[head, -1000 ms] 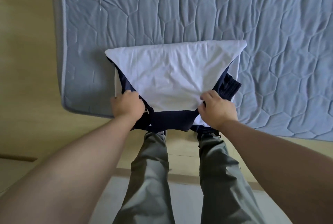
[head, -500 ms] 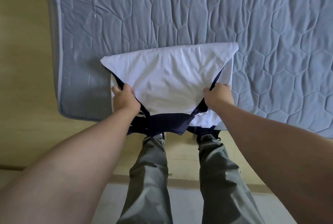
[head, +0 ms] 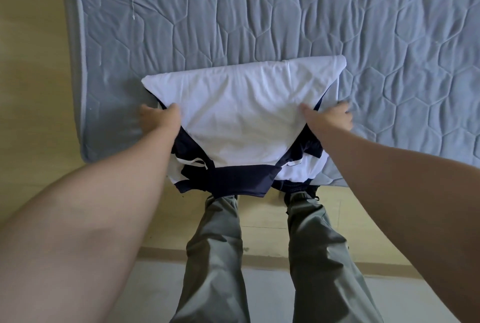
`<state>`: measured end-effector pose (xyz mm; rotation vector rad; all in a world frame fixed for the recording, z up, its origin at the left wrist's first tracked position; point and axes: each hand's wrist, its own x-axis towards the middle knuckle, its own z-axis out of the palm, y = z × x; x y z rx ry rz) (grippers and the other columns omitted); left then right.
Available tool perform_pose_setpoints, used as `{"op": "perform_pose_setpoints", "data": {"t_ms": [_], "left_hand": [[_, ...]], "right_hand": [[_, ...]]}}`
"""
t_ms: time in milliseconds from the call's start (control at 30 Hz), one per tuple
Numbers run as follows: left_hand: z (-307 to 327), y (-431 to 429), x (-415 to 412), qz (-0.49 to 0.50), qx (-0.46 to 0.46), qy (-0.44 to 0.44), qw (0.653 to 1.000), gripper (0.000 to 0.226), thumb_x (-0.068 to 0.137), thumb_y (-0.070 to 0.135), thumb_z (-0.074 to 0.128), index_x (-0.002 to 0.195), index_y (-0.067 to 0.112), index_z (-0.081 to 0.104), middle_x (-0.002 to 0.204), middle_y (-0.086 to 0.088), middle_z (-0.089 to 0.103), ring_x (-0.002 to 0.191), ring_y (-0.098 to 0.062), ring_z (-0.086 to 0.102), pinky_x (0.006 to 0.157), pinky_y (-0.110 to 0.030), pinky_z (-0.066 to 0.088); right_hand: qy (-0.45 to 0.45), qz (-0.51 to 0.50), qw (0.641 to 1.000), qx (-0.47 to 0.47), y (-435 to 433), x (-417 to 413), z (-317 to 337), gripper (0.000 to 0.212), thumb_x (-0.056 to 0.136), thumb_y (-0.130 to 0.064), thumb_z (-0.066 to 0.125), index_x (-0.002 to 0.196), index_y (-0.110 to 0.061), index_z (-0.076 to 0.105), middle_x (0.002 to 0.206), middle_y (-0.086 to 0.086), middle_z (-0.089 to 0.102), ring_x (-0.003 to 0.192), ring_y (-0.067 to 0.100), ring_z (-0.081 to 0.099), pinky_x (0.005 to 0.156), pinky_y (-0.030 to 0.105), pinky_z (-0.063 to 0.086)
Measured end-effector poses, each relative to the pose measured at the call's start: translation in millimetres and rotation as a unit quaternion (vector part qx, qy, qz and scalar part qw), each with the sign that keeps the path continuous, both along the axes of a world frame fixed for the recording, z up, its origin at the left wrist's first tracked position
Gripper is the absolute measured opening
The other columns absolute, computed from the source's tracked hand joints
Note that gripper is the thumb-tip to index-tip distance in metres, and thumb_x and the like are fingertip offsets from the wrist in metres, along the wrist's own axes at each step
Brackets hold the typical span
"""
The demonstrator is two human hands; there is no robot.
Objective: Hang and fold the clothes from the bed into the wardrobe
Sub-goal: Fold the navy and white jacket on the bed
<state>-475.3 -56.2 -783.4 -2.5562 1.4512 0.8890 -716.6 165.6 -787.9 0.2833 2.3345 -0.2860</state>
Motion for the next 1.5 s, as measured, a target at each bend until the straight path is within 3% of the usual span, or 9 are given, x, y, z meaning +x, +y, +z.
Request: {"op": "perform_pose_setpoints", "data": {"t_ms": [100, 267, 700, 833, 933, 1067, 1200, 1367, 1500], "left_hand": [[0.4, -15.9, -2.6, 0.061, 0.047, 0.11, 0.991, 0.043, 0.064, 0.037, 0.071, 0.099, 0.016, 0.058, 0.097, 0.001, 0.064, 0.076, -0.019, 0.058, 0.064, -0.028, 0.042], [-7.5, -36.8, -1.8, 0.044, 0.095, 0.184, 0.977, 0.054, 0.071, 0.036, 0.072, 0.119, 0.014, 0.061, 0.11, -0.003, 0.067, 0.101, -0.026, 0.064, 0.09, -0.041, 0.053], [10.3, -110.6, -64.2, -0.017, -0.031, 0.234, 0.972, 0.045, 0.086, 0.035, 0.072, 0.12, 0.017, 0.049, 0.103, 0.008, 0.059, 0.097, -0.014, 0.064, 0.077, -0.027, 0.051], [3.9, -107.2, -79.2, -0.094, -0.089, 0.029, 0.991, 0.06, 0.078, 0.051, 0.073, 0.119, 0.017, 0.046, 0.127, -0.003, 0.055, 0.112, -0.024, 0.059, 0.096, -0.039, 0.049], [9.6, -59.5, -83.4, -0.305, -0.198, -0.084, 0.928, 0.053, 0.08, 0.046, 0.07, 0.121, 0.017, 0.052, 0.129, -0.009, 0.051, 0.116, -0.03, 0.053, 0.095, -0.041, 0.042], [19.2, 42.7, -92.9, -0.523, -0.089, 0.099, 0.842, 0.03, 0.091, 0.039, 0.061, 0.106, 0.013, 0.058, 0.106, -0.007, 0.058, 0.095, -0.031, 0.058, 0.083, -0.041, 0.045], [24.5, 132.0, -100.0, -0.624, -0.009, -0.012, 0.781, 0.053, 0.083, 0.063, 0.059, 0.105, 0.015, 0.051, 0.101, -0.005, 0.055, 0.091, -0.027, 0.055, 0.074, -0.038, 0.043], [16.7, 158.8, -99.4, -0.6, 0.084, -0.105, 0.788, 0.05, 0.079, 0.004, 0.065, 0.121, 0.012, 0.04, 0.122, -0.008, 0.045, 0.114, -0.027, 0.045, 0.069, -0.031, 0.048], [19.2, 168.3, -108.9, -0.616, 0.079, -0.038, 0.783, 0.042, 0.08, -0.002, 0.059, 0.116, 0.012, 0.043, 0.114, -0.007, 0.046, 0.109, -0.025, 0.046, 0.062, -0.029, 0.043]], "right_hand": [[-0.011, -0.127, 0.986, -0.111, -0.6, -13.6, -3.8, 0.083, 0.066, -0.064, 0.072, 0.131, -0.018, 0.049, 0.12, -0.003, 0.061, 0.102, 0.019, 0.061, 0.087, 0.035, 0.05], [-0.049, -0.2, 0.962, -0.177, -15.2, -24.3, -7.9, 0.035, 0.07, -0.042, 0.077, 0.092, -0.022, 0.059, 0.084, -0.006, 0.064, 0.069, 0.012, 0.062, 0.051, 0.021, 0.041], [0.002, -0.231, 0.942, -0.243, -68.0, -73.8, 12.5, 0.019, 0.079, -0.013, 0.065, 0.087, -0.02, 0.05, 0.076, -0.002, 0.057, 0.058, 0.016, 0.051, 0.051, 0.026, 0.05], [-0.013, -0.204, 0.952, -0.23, -79.0, -80.1, 8.2, 0.026, 0.081, -0.027, 0.072, 0.098, -0.022, 0.052, 0.086, -0.004, 0.062, 0.067, 0.016, 0.062, 0.049, 0.023, 0.056], [-0.064, -0.2, 0.956, -0.203, -77.1, -79.1, 8.3, 0.035, 0.077, -0.043, 0.077, 0.088, -0.024, 0.05, 0.087, -0.006, 0.064, 0.07, 0.013, 0.066, 0.054, 0.026, 0.053], [-0.127, -0.183, 0.958, -0.182, -67.2, -77.6, 6.4, 0.04, 0.076, -0.051, 0.074, 0.088, -0.02, 0.052, 0.087, -0.009, 0.065, 0.069, 0.005, 0.057, 0.053, 0.025, 0.036], [-0.093, -0.125, 0.975, -0.158, -61.5, -79.6, 6.2, 0.038, 0.077, -0.049, 0.078, 0.087, -0.022, 0.054, 0.073, -0.011, 0.058, 0.064, 0.005, 0.054, 0.052, 0.023, 0.038], [-0.098, -0.07, 0.978, -0.168, -50.7, -83.1, -2.8, 0.038, 0.081, -0.044, 0.077, 0.105, -0.02, 0.059, 0.084, -0.005, 0.066, 0.077, 0.013, 0.062, 0.071, 0.028, 0.049], [-0.111, -0.073, 0.972, -0.195, -45.5, -83.8, -3.8, 0.03, 0.083, -0.038, 0.077, 0.098, -0.021, 0.058, 0.074, -0.007, 0.065, 0.065, 0.008, 0.059, 0.06, 0.024, 0.046]]}}
